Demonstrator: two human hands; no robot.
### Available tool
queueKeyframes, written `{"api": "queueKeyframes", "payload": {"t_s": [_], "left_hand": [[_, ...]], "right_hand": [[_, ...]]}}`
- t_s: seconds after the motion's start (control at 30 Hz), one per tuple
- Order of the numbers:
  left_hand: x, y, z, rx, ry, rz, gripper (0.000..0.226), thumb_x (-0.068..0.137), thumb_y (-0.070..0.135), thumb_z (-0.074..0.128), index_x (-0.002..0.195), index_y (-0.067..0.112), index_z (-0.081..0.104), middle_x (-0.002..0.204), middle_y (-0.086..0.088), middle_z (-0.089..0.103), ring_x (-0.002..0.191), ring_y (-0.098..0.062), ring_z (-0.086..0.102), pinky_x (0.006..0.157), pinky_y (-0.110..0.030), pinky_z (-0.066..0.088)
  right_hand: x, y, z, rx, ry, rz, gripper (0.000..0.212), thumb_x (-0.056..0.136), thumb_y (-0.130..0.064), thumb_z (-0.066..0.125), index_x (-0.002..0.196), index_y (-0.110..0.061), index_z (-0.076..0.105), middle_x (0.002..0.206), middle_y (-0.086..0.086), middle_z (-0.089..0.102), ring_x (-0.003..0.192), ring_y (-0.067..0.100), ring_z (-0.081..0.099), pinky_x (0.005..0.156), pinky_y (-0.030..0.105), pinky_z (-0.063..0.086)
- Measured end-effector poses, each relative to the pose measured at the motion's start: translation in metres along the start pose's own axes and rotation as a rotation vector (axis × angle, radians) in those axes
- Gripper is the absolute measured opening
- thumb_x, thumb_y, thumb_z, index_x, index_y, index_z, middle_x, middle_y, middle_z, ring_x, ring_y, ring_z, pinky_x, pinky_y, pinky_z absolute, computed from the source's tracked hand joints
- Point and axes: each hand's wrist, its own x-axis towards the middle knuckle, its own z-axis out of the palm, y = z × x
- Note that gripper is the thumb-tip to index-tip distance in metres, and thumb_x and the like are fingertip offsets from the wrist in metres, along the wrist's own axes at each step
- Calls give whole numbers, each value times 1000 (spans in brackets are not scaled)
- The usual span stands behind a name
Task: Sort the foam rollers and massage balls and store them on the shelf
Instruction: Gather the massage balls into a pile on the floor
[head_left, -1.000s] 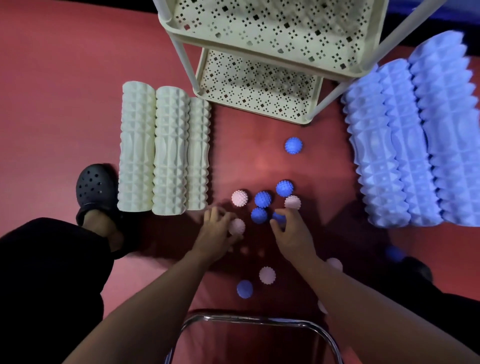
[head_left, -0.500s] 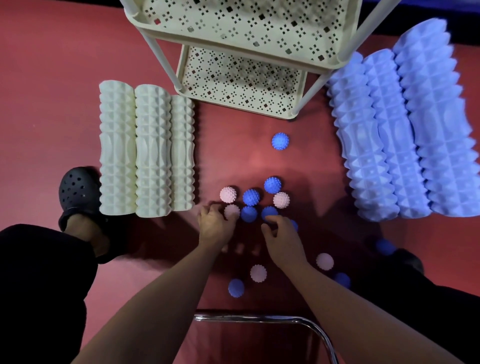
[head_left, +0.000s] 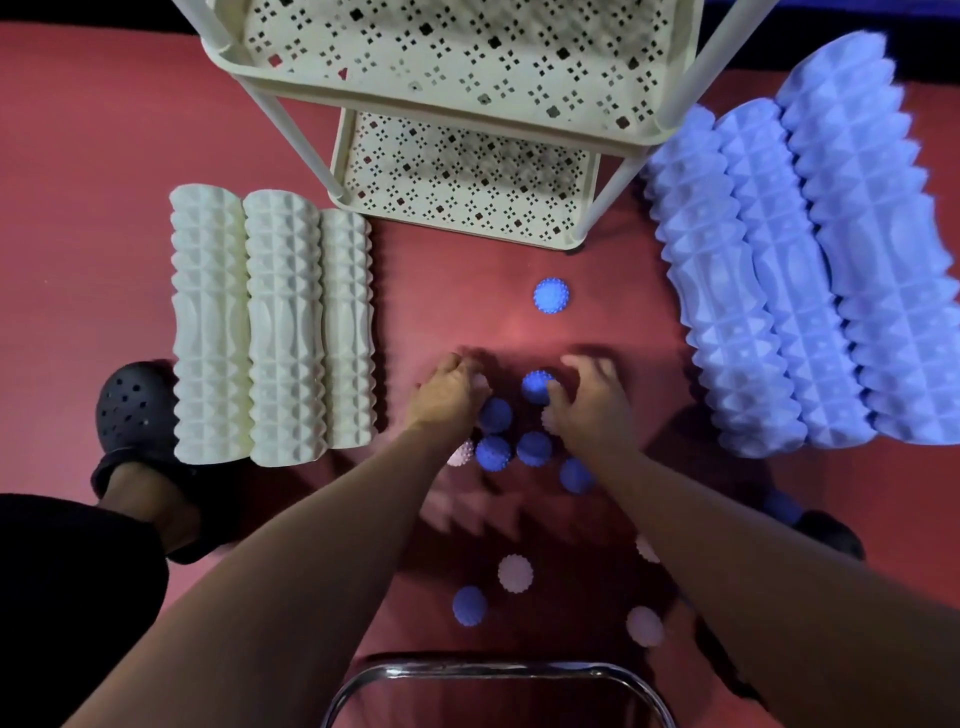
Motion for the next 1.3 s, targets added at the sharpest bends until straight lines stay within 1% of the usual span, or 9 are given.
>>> {"api": "queueKeyframes", "payload": {"t_s": [0.1, 0.23, 0.4, 0.5, 0.67, 0.97, 1.07, 1.13, 1.3], "left_hand": [[6, -15, 10, 8, -85, 80, 47, 97, 26, 53, 143, 16, 48, 146, -11, 46, 125, -37, 52, 105, -39, 41], [7, -39, 9, -25, -110, 130, 62, 94, 42, 46, 153, 26, 38, 155, -3, 40, 141, -26, 42, 116, -40, 35], [-2, -47, -4, -253, -60, 67, 64, 85, 38, 56, 148, 33, 44, 150, 0, 42, 136, -19, 48, 115, -40, 38], [-11, -45, -4, -402, 71, -14, 54, 85, 29, 62, 138, 24, 55, 134, -3, 53, 122, -18, 57, 109, -42, 45], [-34, -39, 10, -467, 158, -152, 41, 90, 28, 65, 130, 19, 61, 121, -1, 51, 116, -25, 57, 107, -40, 43], [-58, -33, 11, -521, 122, -257, 51, 96, 29, 65, 143, 17, 49, 132, -9, 47, 103, -13, 51, 100, -24, 39], [-67, -36, 10, -504, 162, -246, 59, 94, 27, 67, 147, 13, 43, 130, -6, 43, 106, -10, 46, 105, -24, 36], [-81, -43, 13, -427, 196, -187, 59, 92, 21, 69, 145, 10, 45, 126, -5, 42, 110, -11, 44, 104, -21, 32], [-137, -58, 41, -227, 171, -66, 37, 83, 35, 72, 111, 13, 65, 108, -8, 54, 100, -27, 59, 95, -37, 47]], "right_hand": [[55, -17, -2, -47, -55, 29, 59, 95, -30, 62, 150, -30, 40, 148, 7, 35, 126, 34, 52, 106, 44, 44], [112, -36, 8, -309, -216, -44, 62, 96, -33, 59, 152, -42, 32, 158, -4, 20, 128, 33, 50, 105, 43, 45], [124, -24, 13, -243, -189, -35, 38, 94, -19, 63, 130, -30, 56, 136, 3, 43, 105, 35, 61, 99, 37, 48], [83, -13, 16, -59, -63, -74, 45, 89, -23, 69, 133, -24, 56, 132, 5, 52, 108, 32, 61, 96, 37, 46], [40, 1, 36, -37, -213, -180, 49, 83, -35, 77, 127, -20, 60, 121, -1, 67, 113, 26, 58, 98, 35, 43], [49, -30, 40, -521, -575, -177, 72, 98, -53, 50, 159, -33, 19, 162, 1, 24, 141, 35, 35, 113, 48, 33], [38, -18, 31, -393, -477, -196, 76, 97, -45, 55, 160, -29, 16, 162, 3, 26, 140, 35, 38, 116, 44, 32], [22, -1, 23, -243, -320, -250, 69, 94, -42, 54, 156, -21, 33, 155, 8, 39, 135, 35, 46, 115, 43, 35], [-49, 67, -4, -88, -37, -223, 45, 93, -28, 61, 133, -9, 57, 129, 13, 57, 119, 31, 55, 106, 43, 43]]}}
